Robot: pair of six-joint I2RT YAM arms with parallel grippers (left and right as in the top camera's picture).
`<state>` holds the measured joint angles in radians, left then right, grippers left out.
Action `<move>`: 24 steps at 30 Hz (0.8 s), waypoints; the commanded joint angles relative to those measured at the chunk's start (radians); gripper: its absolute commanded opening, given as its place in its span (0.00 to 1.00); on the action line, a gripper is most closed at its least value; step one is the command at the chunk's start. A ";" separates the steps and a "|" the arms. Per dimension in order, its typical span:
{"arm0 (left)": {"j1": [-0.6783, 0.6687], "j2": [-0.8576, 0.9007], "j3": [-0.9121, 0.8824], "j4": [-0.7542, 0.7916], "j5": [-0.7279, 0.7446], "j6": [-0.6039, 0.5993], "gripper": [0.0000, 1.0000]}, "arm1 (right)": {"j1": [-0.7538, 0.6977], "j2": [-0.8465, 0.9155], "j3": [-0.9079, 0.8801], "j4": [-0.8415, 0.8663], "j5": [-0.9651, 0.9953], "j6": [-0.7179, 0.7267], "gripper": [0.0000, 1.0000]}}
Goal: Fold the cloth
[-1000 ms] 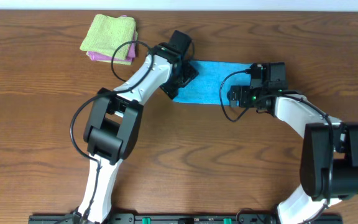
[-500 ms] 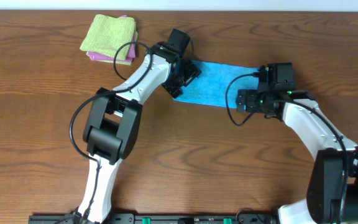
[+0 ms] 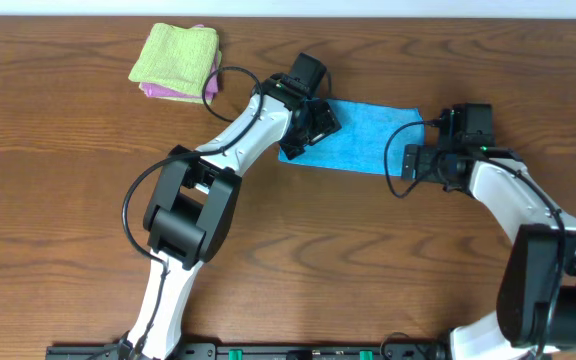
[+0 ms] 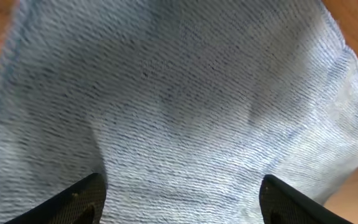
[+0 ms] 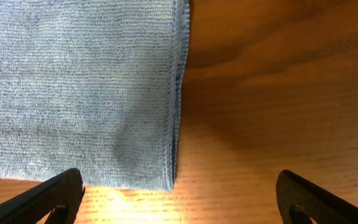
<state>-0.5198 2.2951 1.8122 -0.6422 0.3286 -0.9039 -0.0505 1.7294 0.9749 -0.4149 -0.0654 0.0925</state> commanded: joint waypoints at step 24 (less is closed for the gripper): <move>-0.079 0.056 -0.011 -0.095 -0.077 0.186 0.86 | -0.020 0.135 -0.010 0.046 -0.268 0.086 0.99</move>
<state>-0.5774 2.3032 1.8122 -0.7265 0.2104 -0.7280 -0.0647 1.8095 0.9852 -0.3538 -0.2966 0.1528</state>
